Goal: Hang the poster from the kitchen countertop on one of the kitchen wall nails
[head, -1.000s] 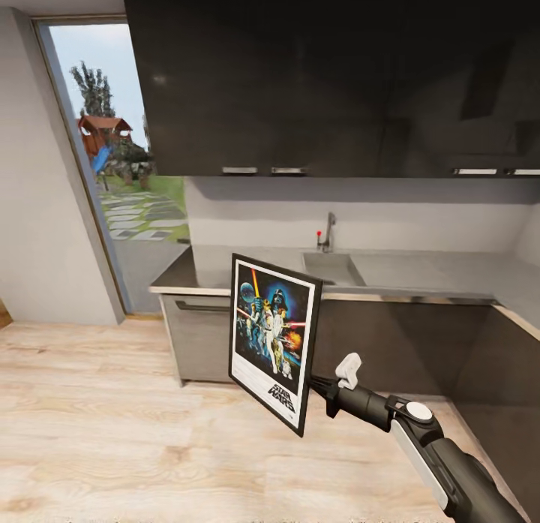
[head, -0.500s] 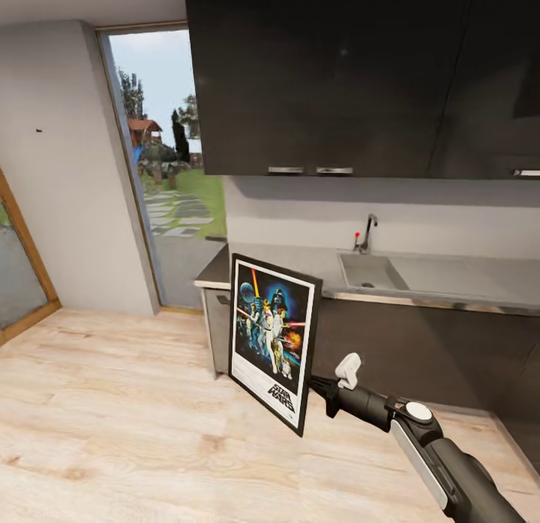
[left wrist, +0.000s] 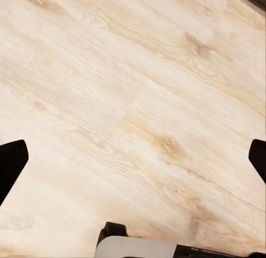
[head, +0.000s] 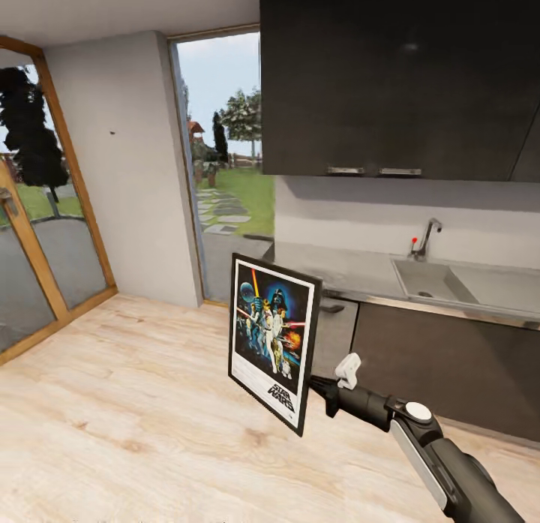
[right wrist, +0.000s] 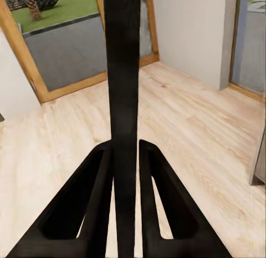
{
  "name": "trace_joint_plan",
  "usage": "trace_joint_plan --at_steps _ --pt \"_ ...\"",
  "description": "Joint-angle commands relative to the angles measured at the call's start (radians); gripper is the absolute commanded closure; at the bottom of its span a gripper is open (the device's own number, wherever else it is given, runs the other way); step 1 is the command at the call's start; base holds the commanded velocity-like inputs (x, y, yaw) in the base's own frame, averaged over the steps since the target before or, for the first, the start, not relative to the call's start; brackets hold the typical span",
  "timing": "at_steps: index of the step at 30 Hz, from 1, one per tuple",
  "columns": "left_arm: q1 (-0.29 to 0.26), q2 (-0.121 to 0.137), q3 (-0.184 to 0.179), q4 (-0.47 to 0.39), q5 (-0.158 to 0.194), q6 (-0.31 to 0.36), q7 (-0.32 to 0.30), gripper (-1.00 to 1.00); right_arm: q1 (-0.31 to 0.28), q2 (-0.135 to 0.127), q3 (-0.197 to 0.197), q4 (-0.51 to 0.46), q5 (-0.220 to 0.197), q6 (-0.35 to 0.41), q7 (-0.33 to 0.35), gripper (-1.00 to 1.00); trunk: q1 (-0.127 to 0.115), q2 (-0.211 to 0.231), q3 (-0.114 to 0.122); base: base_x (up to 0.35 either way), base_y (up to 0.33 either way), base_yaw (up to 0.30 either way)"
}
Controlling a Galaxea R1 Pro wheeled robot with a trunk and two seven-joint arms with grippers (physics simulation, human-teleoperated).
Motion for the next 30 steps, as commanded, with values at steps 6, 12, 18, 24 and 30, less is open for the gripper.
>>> trace_joint_plan --at_steps 6,12,18,24,30 --pt "0.000 0.000 0.001 0.000 0.003 0.000 -0.005 -1.00 -0.001 0.000 0.001 0.000 -0.013 0.010 0.004 1.00 0.001 -0.002 -0.002 0.000 0.297 0.207" --pt "0.000 0.000 0.001 0.000 0.003 0.000 -0.005 -1.00 -0.001 0.000 0.001 0.001 -0.013 0.011 0.004 1.00 0.001 -0.002 -0.002 0.012 0.297 0.023" --pt "0.000 0.000 0.001 0.000 0.003 0.000 -0.005 -1.00 -0.001 -0.001 0.001 0.001 -0.013 0.010 0.004 1.00 0.001 -0.002 -0.002 0.084 0.298 0.004" --pt "0.000 0.000 0.000 0.000 0.003 0.002 -0.005 -1.00 -0.001 0.000 0.001 0.001 -0.013 0.009 0.003 1.00 0.001 -0.002 -0.002 0.186 0.299 0.111" --pt "0.000 0.000 -0.002 -0.004 0.003 0.003 -0.004 -1.00 -0.001 0.000 0.002 0.001 -0.013 0.009 0.001 1.00 0.001 -0.002 -0.002 0.261 0.245 0.259"
